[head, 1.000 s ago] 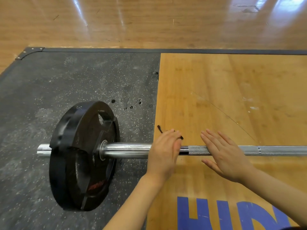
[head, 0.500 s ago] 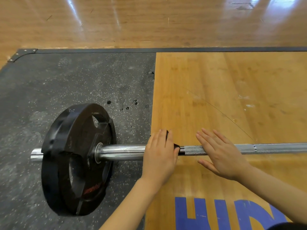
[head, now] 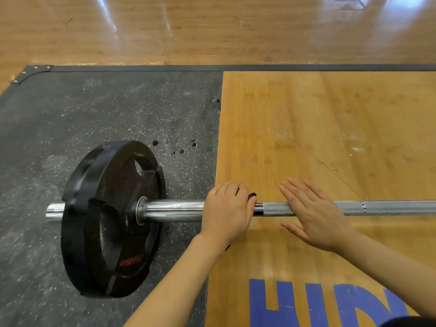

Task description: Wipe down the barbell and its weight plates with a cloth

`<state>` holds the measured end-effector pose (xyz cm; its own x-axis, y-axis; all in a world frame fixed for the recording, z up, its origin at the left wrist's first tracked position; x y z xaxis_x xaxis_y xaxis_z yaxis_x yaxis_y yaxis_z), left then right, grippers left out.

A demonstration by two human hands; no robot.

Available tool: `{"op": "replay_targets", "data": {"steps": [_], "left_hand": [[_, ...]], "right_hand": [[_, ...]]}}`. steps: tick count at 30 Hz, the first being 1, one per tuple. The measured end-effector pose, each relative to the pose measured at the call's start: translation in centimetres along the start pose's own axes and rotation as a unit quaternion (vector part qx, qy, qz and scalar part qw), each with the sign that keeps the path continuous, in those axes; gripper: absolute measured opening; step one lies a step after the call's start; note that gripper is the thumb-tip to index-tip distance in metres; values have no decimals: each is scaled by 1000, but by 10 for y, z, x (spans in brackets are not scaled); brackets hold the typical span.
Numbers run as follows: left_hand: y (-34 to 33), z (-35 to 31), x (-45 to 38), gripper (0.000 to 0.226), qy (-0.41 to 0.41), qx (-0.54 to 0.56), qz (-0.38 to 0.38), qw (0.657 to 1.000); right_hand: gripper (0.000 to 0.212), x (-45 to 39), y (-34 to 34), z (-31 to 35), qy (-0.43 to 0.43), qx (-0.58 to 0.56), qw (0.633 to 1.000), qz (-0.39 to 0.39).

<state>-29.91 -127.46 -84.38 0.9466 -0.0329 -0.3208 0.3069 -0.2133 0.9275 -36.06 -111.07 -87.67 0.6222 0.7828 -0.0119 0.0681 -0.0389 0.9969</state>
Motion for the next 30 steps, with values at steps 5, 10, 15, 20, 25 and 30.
{"op": "replay_targets", "data": {"steps": [5, 10, 15, 20, 25, 30], "left_hand": [[-7, -2, 31, 53, -12, -48, -6, 999], [-11, 10, 44, 56, -41, -89, -32, 995], [-13, 15, 24, 54, -51, -99, -59, 992], [-11, 17, -3, 48, -58, -86, -88, 991], [-9, 33, -33, 38, -59, -73, -74, 993], [-12, 49, -63, 40, -34, -23, -48, 998]], "right_hand": [[78, -6, 0, -3, 3, 3, 1000, 3], [78, -11, -1, -6, 6, 0, 1000, -6], [78, -19, 1, -10, -2, -5, 1000, 3], [81, -35, 2, -18, -15, -5, 999, 30], [90, -52, 2, -28, -50, 4, 998, 36], [85, -50, 2, -32, -93, -3, 996, 7]]}}
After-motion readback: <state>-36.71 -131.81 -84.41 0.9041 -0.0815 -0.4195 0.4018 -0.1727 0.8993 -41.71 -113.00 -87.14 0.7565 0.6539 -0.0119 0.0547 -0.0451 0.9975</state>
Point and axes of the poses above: each hand's wrist, its own x-axis away from the middle knuckle, its own y-axis out of the back of the hand, z = x × y, the point moved 7 cm from there along -x, towards the middle knuckle, and after that the axes turned 6 degrees about -y, right-handed, at the moved point
